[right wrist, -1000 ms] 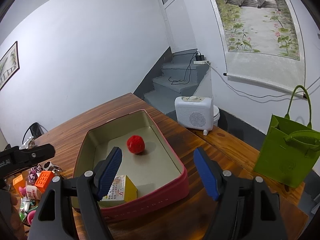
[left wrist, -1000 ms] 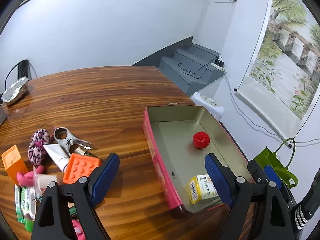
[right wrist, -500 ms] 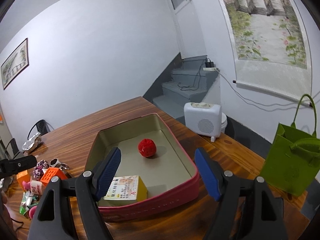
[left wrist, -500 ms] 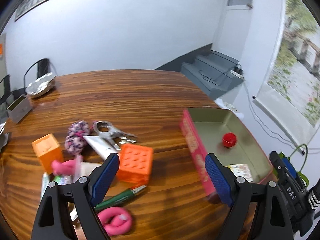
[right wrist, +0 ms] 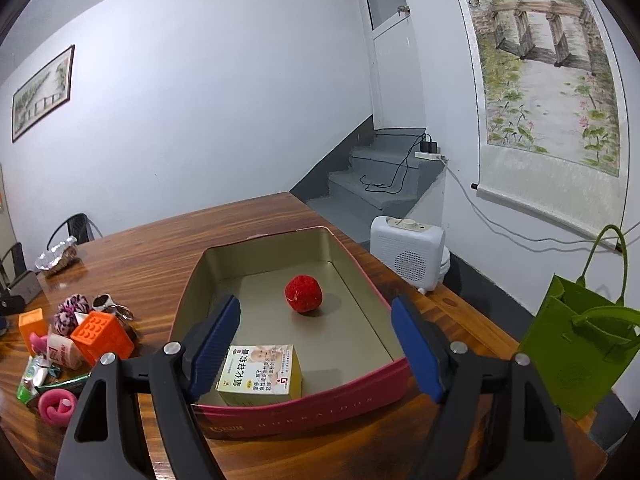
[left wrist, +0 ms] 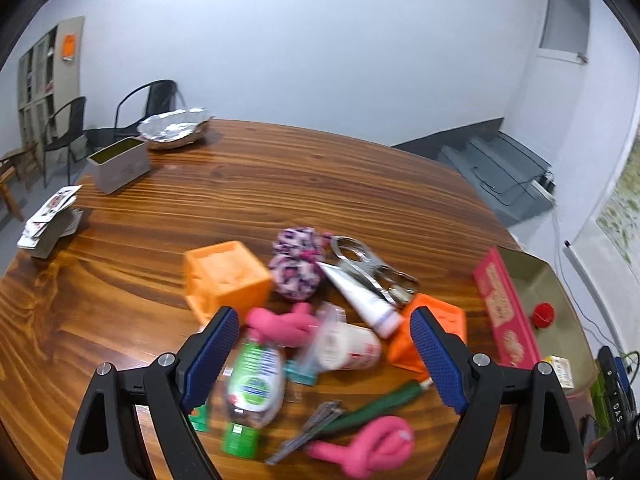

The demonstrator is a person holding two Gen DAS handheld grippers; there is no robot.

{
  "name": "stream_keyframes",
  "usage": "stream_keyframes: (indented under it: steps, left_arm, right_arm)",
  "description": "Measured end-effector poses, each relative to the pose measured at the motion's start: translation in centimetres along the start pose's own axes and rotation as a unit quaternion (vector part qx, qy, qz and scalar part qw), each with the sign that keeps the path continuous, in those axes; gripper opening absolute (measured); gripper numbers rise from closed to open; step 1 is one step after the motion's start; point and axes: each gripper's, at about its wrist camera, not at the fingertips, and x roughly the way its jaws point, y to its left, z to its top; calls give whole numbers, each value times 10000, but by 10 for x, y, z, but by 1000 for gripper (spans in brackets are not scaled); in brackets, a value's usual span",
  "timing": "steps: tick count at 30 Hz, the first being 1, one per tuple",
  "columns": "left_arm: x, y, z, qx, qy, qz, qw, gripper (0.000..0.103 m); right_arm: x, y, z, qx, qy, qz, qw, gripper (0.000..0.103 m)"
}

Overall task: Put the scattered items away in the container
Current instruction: 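Move both open tools back toward the scattered items on the table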

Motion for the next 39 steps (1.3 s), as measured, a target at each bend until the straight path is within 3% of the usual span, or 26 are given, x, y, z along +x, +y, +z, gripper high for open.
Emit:
stream_keyframes:
  steps: [5, 11, 15, 21, 28, 34, 39]
  left_arm:
    - [2, 23, 2, -45, 11, 219, 9997, 89]
    - [4, 50, 4, -232, 2, 352, 9991, 89]
    - [9, 61, 3, -333, 79, 413, 9986, 89]
    - [11, 73, 0, -417, 150, 376, 9983, 89]
    - [13, 82, -1, -517, 249, 312, 9979, 89]
    - [17, 90, -2, -591, 294, 360, 9972, 89]
    - [19, 94, -1, -637, 301, 401, 9967, 89]
  right_arm:
    - [-8, 19, 3, -165, -190, -47, 9997, 81]
    - [-20, 67, 15, -356, -182, 756, 9963, 83]
    - [-13, 108, 12, -519, 209, 1409, 9884, 83]
    - [7, 156, 1, -881, 781, 1815, 9763, 83]
    - [41, 177, -5, -678, 1469, 1894, 9685, 83]
    - [54, 211, -12, -1112, 1449, 1663, 9690, 83]
    - [72, 213, -20, -1076, 1626, 1502, 9692, 83]
